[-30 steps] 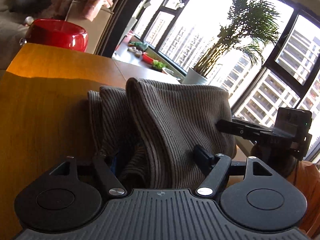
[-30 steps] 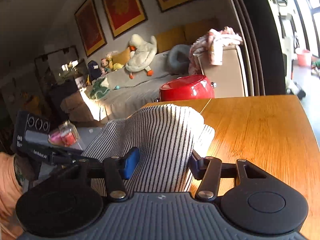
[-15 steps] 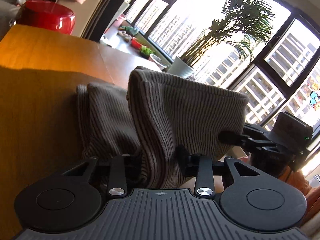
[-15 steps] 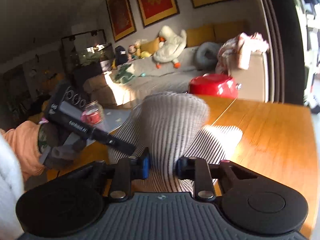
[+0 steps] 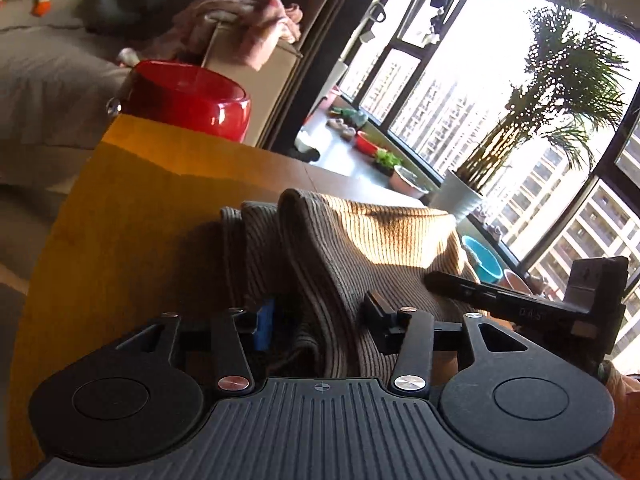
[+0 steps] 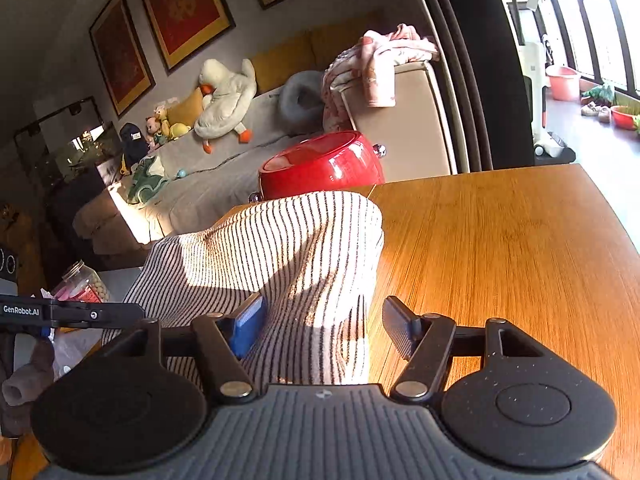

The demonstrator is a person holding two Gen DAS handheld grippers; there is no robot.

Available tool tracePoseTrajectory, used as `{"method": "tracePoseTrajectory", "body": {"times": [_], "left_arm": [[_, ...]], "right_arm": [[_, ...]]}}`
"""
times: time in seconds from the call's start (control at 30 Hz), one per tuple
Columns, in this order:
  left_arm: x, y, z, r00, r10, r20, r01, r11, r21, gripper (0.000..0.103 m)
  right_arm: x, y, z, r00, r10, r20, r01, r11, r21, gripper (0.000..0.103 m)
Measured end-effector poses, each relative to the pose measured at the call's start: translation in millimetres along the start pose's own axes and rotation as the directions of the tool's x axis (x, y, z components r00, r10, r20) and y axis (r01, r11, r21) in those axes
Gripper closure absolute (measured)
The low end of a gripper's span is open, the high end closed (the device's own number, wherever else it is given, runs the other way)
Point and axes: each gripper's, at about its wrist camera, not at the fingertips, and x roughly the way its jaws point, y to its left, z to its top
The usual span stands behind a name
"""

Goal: Fold clothes

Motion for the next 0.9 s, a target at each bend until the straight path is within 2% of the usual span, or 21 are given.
{"method": "tracePoseTrajectory", "body": {"times": [0.03, 0.07, 0.13, 0.17, 0.23, 0.3, 0.33, 0.4, 0.43, 0.53, 0.77, 0.9], "left_arm": [[-2.7, -0.5, 1.9, 1.0, -0.001, 0.012, 0.001, 1.0, 0.005, 0.043], [-2.1, 0.1, 2.6, 1.0, 0.0, 0.014, 0.0, 1.0, 0.006, 0.029], [3.5, 3.1, 2.4, 1.0, 0.002, 0.001, -0.002, 1.0, 0.002, 0.015], [9.5, 5.0, 1.1, 1.0, 0.008, -0.018, -0.008, 1.0, -0.002, 0.013], [23.9, 10.5, -5.1, 0.998, 0.012, -0.061, -0.014, 1.0, -0.023, 0.013], [27.7, 8.4, -9.1, 0.998, 0.004, -0.063, -0.005, 1.0, -0.024, 0.015], [27.2, 4.2, -9.5, 0.997, -0.002, -0.071, 0.0, 1.0, -0.025, 0.021], [25.2, -5.8, -11.7, 0.996, -0.026, -0.09, 0.024, 0.999, -0.029, 0.027], [24.0, -11.8, -14.3, 0.994, -0.035, -0.101, 0.032, 0.999, -0.026, 0.032], [18.2, -29.3, -25.3, 0.986, -0.074, -0.146, 0.072, 0.997, -0.02, 0.038], [7.9, -72.5, -56.5, 0.954, -0.171, -0.247, 0.181, 0.983, 0.021, 0.038], [8.9, -85.9, -61.8, 0.953, -0.166, -0.254, 0.189, 0.98, 0.066, 0.037]], "right_arm": [[-1.7, 0.2, -0.7, 1.0, -0.006, 0.006, 0.006, 1.0, -0.005, 0.03], [-3.3, 0.4, -1.4, 1.0, -0.011, 0.011, 0.011, 1.0, -0.01, 0.028], [-3.3, -2.9, -4.2, 1.0, 0.027, -0.008, -0.027, 0.999, 0.024, 0.02], [-3.3, -4.5, -5.7, 0.999, 0.046, -0.018, -0.046, 0.998, 0.041, 0.02], [-3.3, -7.7, -8.5, 0.996, 0.085, -0.035, -0.082, 0.994, 0.076, 0.02], [-3.3, -11.0, -11.4, 0.991, 0.125, -0.051, -0.119, 0.987, 0.112, 0.021], [-3.3, -12.6, -12.8, 0.988, 0.145, -0.059, -0.136, 0.982, 0.13, 0.028], [-5.8, -13.5, -18.5, 0.979, 0.185, -0.081, -0.17, 0.972, 0.164, 0.029], [-11.5, -12.7, -22.0, 0.979, 0.186, -0.085, -0.171, 0.972, 0.161, 0.029], [-31.1, -11.5, -32.9, 0.978, 0.185, -0.093, -0.17, 0.973, 0.155, 0.029], [-108.6, -16.8, -62.7, 0.978, 0.166, -0.124, -0.147, 0.978, 0.149, 0.03], [-134.0, -14.4, -61.1, 0.988, 0.096, -0.122, -0.086, 0.992, 0.087, 0.03]]}}
